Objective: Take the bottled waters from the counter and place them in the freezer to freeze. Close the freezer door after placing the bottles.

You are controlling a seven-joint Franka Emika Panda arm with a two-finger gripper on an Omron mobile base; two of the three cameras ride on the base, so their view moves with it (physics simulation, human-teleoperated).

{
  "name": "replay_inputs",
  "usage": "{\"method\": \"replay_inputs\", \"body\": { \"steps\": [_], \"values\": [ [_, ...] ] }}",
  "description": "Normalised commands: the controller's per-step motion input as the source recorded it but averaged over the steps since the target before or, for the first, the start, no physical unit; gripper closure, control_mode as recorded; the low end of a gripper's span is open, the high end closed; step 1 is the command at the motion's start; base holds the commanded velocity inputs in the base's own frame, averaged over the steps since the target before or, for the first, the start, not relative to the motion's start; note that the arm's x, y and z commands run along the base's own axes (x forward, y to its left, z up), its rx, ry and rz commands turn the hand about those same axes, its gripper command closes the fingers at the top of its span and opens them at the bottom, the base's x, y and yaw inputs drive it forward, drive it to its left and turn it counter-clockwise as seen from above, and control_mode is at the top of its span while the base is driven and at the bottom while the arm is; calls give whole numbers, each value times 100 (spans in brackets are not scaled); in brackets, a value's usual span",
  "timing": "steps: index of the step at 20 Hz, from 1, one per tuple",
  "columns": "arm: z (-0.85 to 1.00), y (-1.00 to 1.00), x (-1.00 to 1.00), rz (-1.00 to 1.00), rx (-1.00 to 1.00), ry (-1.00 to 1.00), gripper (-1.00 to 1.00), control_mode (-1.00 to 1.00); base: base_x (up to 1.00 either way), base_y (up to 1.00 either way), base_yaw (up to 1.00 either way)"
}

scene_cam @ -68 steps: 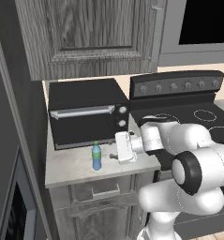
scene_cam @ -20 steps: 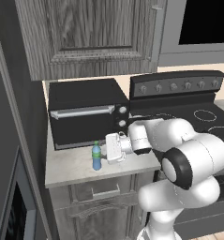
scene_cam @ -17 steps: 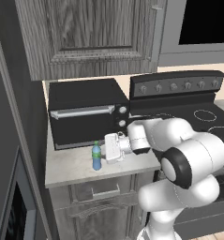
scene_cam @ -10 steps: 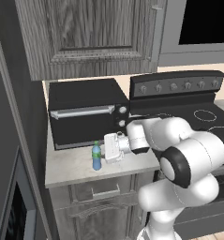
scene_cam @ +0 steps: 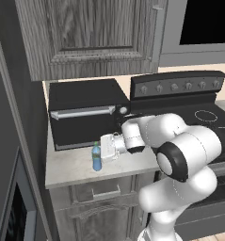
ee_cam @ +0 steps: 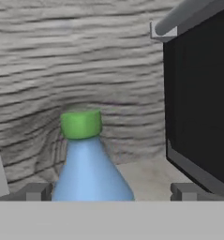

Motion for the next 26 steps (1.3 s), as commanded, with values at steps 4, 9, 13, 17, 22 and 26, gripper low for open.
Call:
{"method": "replay_inputs", "body": {
  "steps": [4, 9, 13, 17, 22, 26],
  "values": [
    [-9, 27, 5, 0, 0, 8, -100, -100, 0, 0, 0],
    [-1, 7, 0, 0, 0, 3, 100, -100, 0, 0, 0],
    [0, 0, -11, 0, 0, -1, 100, -100, 0, 0, 0],
    [24, 0, -53, 0, 0, -14, 100, -100, 0, 0, 0],
    [62, -2, -87, 0, 0, -27, 100, -100, 0, 0, 0],
    [63, -8, -100, -3, 0, -32, 100, -100, 0, 0, 0]
  ]
}}
